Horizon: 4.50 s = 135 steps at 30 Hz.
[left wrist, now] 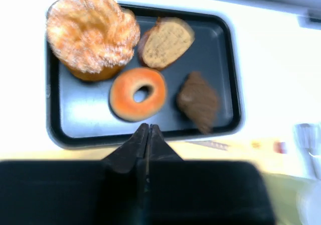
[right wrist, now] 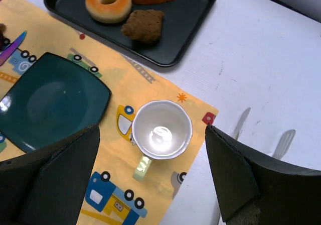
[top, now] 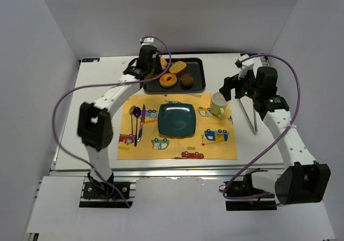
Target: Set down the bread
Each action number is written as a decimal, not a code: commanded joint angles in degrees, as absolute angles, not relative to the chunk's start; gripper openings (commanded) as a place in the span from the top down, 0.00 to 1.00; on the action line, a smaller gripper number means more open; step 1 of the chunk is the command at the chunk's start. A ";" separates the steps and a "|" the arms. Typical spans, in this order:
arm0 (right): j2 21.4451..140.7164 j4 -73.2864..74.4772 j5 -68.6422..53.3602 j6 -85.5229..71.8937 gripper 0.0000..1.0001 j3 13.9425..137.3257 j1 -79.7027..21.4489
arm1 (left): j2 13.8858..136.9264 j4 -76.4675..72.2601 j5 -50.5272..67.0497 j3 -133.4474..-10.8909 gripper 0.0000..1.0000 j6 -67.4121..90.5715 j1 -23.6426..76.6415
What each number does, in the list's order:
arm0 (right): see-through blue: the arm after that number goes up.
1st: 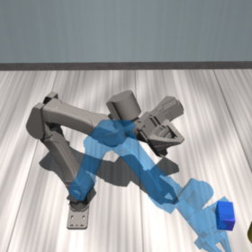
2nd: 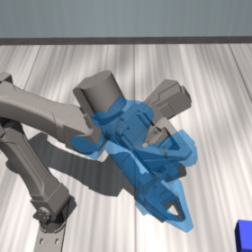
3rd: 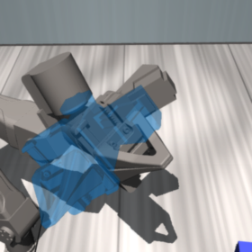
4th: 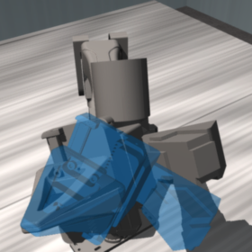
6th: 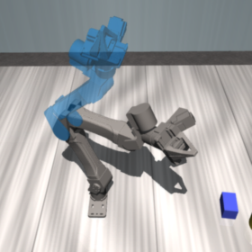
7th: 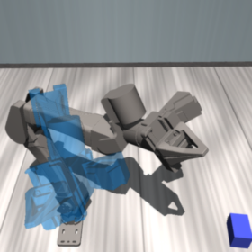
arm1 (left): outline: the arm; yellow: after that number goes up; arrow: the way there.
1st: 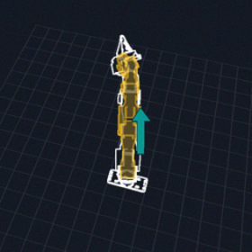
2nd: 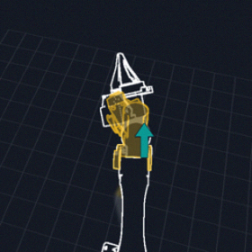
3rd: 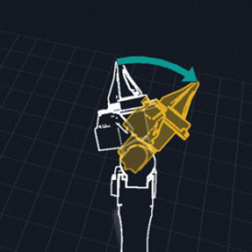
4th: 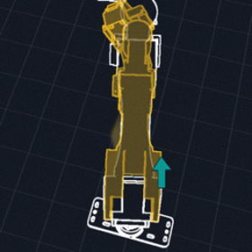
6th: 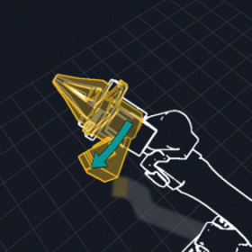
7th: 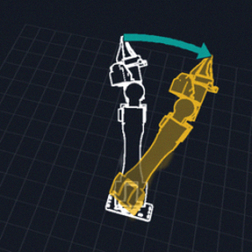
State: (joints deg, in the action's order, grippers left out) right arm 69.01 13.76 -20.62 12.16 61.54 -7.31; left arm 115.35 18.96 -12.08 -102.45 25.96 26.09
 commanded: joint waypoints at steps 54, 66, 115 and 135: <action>109.94 34.19 -12.24 53.32 0.69 105.88 -16.34 | 44.74 26.98 -24.26 -45.35 0.05 34.98 25.22; 119.70 29.27 -3.35 67.32 0.54 114.78 -19.16 | 45.52 26.02 -25.14 -44.74 0.05 35.77 25.22; 123.22 28.21 -0.97 93.34 0.57 112.68 -22.32 | 46.93 24.08 -25.66 -43.51 0.05 36.30 25.22; 120.50 28.30 -1.23 92.99 0.57 110.21 -21.89 | 48.16 23.47 -25.05 -44.30 0.05 35.86 25.22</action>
State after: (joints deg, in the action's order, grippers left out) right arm 124.22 27.27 -1.23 91.13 110.08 -22.39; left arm 48.38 24.77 -24.67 -43.22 36.05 25.43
